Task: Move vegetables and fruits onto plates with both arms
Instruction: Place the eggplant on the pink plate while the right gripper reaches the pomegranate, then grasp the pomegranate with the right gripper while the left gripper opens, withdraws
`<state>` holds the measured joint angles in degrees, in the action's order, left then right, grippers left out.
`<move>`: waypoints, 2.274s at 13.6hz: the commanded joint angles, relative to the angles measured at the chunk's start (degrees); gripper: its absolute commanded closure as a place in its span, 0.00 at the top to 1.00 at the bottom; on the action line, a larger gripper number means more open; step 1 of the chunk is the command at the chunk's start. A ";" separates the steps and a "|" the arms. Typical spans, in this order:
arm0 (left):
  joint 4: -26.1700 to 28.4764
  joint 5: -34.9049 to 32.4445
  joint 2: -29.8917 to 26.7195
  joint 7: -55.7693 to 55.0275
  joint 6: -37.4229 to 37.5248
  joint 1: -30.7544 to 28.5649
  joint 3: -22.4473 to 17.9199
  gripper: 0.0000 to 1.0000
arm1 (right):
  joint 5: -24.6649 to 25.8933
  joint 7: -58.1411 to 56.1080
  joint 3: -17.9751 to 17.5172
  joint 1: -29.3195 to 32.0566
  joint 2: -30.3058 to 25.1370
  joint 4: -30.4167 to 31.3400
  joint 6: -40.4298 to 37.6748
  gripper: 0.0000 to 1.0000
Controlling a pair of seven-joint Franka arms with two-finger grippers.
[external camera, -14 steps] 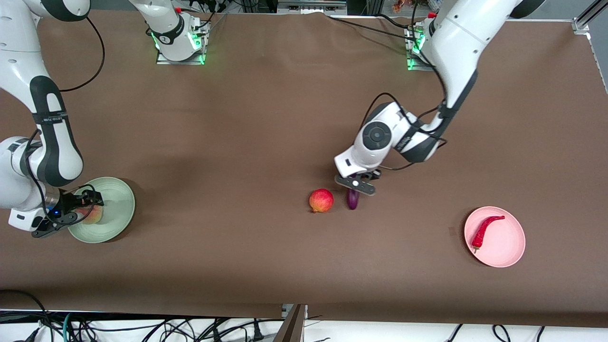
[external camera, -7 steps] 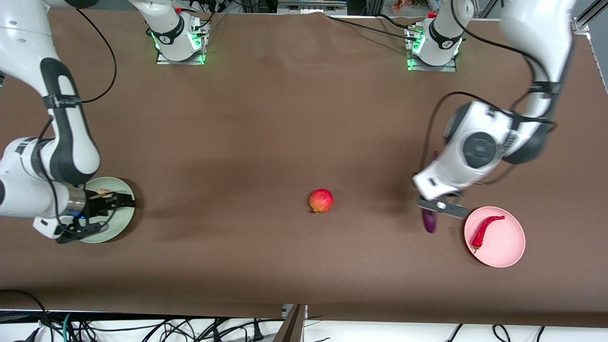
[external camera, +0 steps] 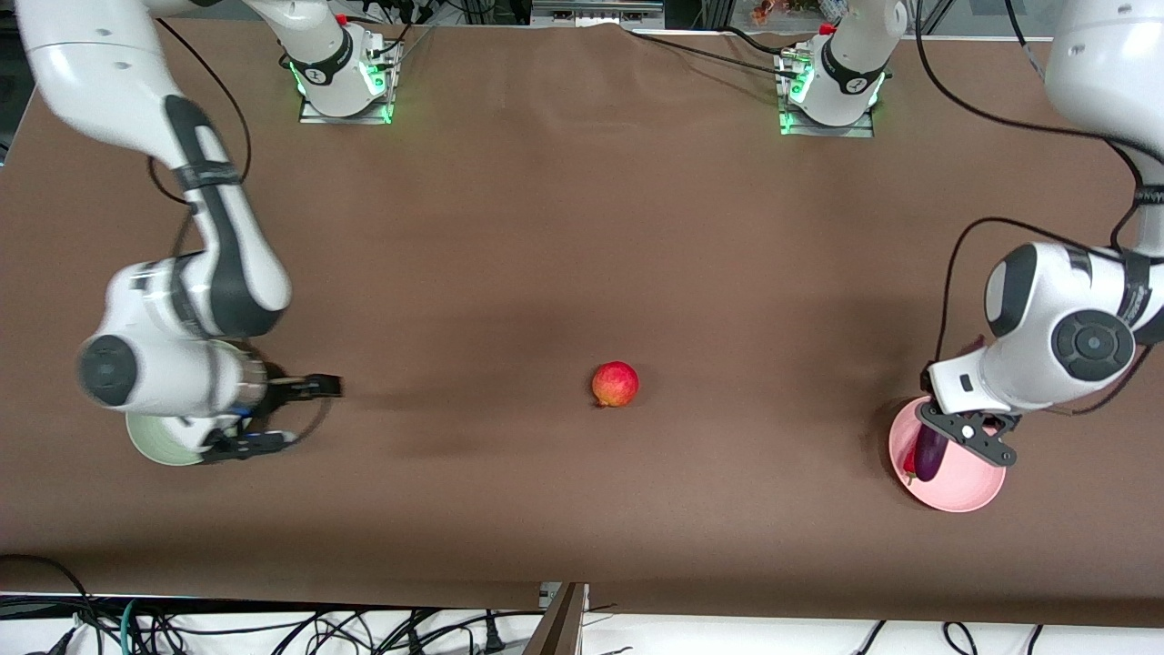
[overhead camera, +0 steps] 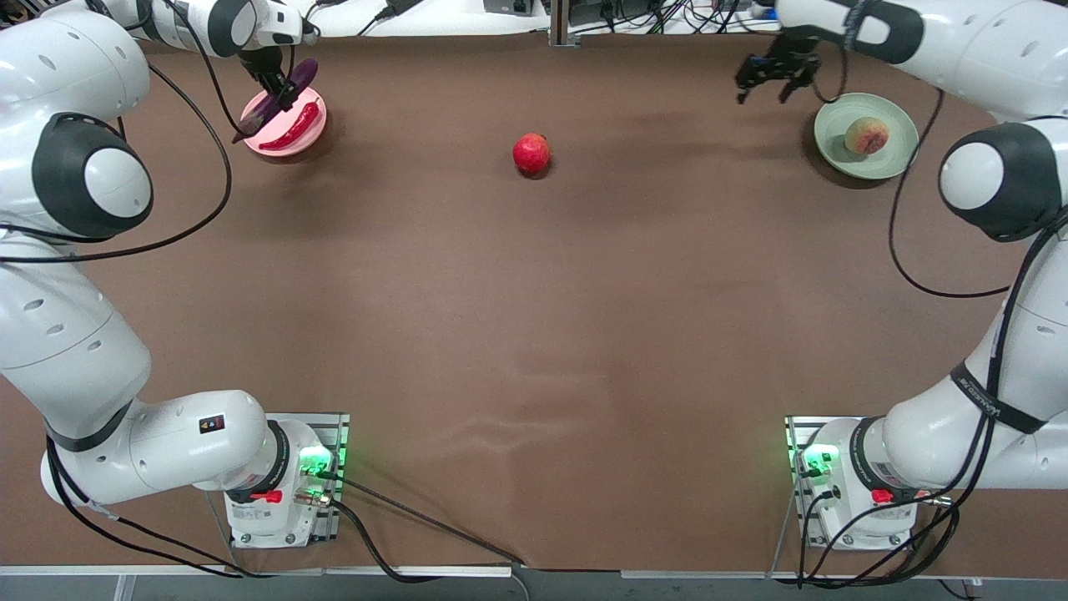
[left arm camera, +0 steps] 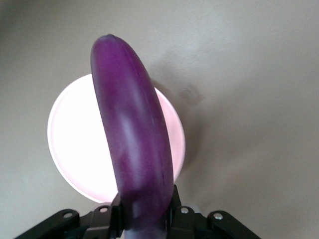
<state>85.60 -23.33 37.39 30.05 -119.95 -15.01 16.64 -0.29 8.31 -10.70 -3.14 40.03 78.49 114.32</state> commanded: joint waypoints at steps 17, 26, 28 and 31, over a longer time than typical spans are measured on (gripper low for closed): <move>-6.15 -6.20 8.23 13.28 -12.28 -1.78 -1.45 1.00 | 0.21 52.07 9.20 -36.67 13.49 -4.04 39.05 1.00; -6.59 12.95 -6.79 1.00 14.98 -1.51 2.60 1.00 | 0.29 54.62 9.29 -37.82 17.18 -9.41 39.31 1.00; -6.59 13.14 -10.66 -6.46 21.57 -0.38 4.09 1.00 | 0.29 54.62 10.60 -38.87 17.80 -9.41 39.66 1.00; -6.24 13.40 -16.98 -12.82 26.08 -0.02 5.42 1.00 | 0.29 54.62 12.02 -40.19 19.12 -9.59 41.50 1.00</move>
<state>77.83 -11.21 25.59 20.05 -95.86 -15.44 22.46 -0.97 61.07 0.00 -42.02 57.22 71.29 154.68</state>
